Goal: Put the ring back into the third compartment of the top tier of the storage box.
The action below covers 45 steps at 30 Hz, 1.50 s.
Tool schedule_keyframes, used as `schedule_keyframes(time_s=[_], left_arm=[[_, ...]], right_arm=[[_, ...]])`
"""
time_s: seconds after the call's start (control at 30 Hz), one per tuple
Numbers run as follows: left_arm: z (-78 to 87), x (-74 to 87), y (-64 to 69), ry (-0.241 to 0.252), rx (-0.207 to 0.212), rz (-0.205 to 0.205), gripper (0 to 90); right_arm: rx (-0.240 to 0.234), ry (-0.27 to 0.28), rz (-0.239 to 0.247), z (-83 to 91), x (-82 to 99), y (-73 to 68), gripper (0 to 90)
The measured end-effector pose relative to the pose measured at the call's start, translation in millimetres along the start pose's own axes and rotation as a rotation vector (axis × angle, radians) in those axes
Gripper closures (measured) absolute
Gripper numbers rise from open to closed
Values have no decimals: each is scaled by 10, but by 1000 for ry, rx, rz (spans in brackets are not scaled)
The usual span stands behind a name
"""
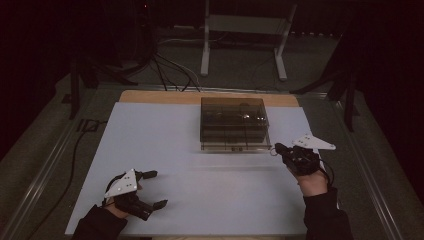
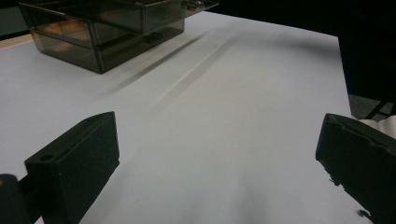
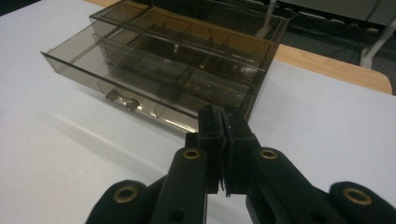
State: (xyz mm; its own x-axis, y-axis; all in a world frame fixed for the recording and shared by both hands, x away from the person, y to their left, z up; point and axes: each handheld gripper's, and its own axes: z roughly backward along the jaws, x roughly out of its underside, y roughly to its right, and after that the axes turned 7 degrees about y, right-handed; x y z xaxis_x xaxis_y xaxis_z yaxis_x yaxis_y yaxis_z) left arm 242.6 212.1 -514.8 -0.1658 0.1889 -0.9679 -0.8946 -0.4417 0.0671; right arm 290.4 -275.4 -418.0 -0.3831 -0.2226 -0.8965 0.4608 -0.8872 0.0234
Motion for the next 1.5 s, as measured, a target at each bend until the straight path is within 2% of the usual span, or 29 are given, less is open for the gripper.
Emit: schedule_keyframes(time_s=[0.77, 1.5], left_arm=[[0, -3, 0, 3, 2, -3, 7], [2, -5, 5, 4, 5, -3, 7]], right_arm=[[-18, 23, 15, -122, -179, -53, 878], [-45, 18, 27, -372, -330, -127, 878]])
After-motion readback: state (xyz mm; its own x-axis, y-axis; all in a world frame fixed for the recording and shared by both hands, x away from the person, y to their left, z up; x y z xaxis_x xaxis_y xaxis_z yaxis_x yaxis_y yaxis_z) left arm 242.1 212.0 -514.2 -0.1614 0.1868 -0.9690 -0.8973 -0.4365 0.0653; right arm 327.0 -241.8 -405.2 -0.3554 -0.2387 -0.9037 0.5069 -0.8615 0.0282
